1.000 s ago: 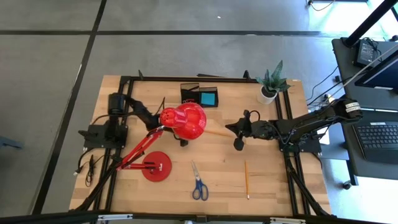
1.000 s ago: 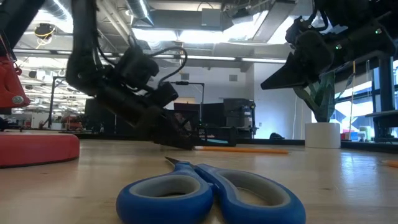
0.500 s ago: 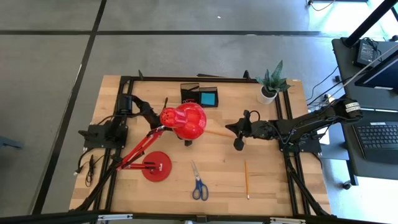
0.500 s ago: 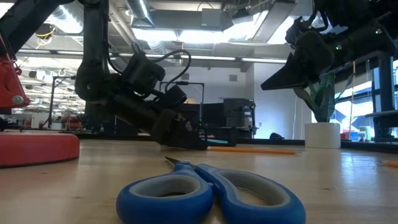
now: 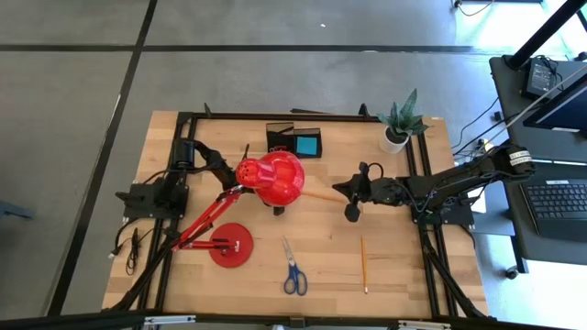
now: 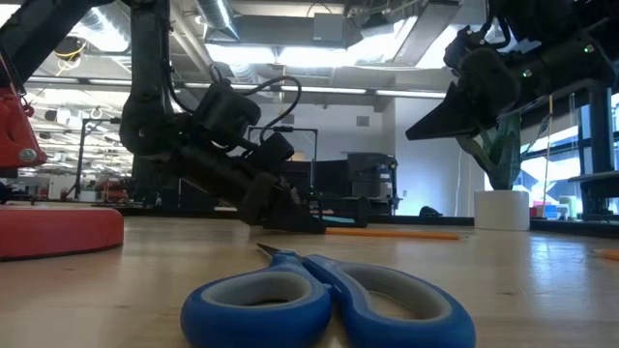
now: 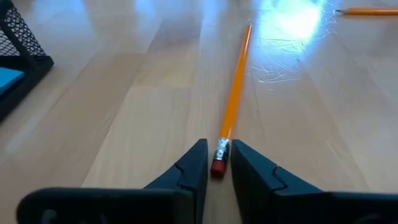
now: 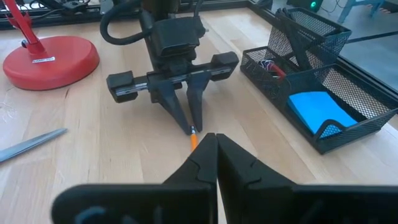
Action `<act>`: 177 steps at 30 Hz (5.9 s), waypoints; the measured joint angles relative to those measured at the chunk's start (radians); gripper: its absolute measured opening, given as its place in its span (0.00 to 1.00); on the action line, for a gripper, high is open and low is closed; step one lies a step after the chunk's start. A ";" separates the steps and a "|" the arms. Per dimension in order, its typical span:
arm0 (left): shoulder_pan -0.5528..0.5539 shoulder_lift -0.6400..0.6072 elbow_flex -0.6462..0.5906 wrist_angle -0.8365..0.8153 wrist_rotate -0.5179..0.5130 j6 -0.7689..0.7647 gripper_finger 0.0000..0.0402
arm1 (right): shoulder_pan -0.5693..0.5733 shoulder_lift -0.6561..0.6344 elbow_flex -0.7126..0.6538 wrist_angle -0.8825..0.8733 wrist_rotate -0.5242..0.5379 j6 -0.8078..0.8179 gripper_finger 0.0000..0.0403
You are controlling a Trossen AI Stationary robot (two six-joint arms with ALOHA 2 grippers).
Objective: Pick and place office supplies into organizer
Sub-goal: Put the top pencil into the desk organizer
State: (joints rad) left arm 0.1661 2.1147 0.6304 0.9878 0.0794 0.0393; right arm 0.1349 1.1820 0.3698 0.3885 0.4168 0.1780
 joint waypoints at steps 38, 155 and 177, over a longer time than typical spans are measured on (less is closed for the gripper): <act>-0.009 -0.113 -0.012 -0.098 0.019 0.039 0.02 | 0.000 0.000 0.000 -0.006 -0.003 -0.003 0.02; 0.438 -0.769 0.445 -1.634 -0.233 0.492 0.02 | -0.008 0.000 0.000 -0.012 -0.001 -0.033 0.02; 0.401 -0.700 0.563 -1.771 -0.254 0.516 0.02 | -0.008 0.000 0.000 -0.016 -0.001 -0.054 0.02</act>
State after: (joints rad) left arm 0.5669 1.4147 1.1939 -0.7828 -0.1749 0.5553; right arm 0.1265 1.1820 0.3698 0.3721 0.4160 0.1242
